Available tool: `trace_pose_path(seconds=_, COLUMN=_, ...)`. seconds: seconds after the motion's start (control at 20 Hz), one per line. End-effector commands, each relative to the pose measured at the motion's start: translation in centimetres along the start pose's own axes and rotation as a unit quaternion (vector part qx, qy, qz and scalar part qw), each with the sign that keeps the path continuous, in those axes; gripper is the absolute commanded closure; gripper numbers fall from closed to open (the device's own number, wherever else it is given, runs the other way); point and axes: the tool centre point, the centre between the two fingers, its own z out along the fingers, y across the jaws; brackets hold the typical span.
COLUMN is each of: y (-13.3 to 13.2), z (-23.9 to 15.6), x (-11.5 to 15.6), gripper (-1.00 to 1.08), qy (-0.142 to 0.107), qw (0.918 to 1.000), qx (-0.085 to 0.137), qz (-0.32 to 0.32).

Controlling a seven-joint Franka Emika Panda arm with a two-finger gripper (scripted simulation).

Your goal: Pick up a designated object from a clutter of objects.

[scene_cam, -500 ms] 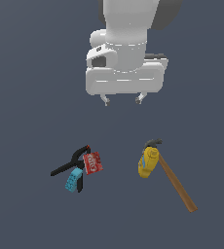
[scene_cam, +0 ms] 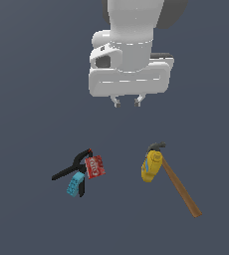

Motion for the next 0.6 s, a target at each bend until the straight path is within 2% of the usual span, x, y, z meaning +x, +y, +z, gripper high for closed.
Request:
trace_pose_path(seconds=0.0, y=0.0, z=0.0, x=0.0, gripper=-0.2, qy=0.0, qw=1.0, qx=0.0, qz=0.0)
trace_pose_path(seconds=0.3, y=0.9, z=0.9, x=0.7, gripper=-0.2, qy=0.001, qw=0.9998, qx=-0.001, qz=0.022)
trace_pose_path(seconds=0.55, y=2.7, z=2.8, x=1.9, gripper=-0.2, qy=0.004, qw=0.9979, qx=-0.005, qz=0.064)
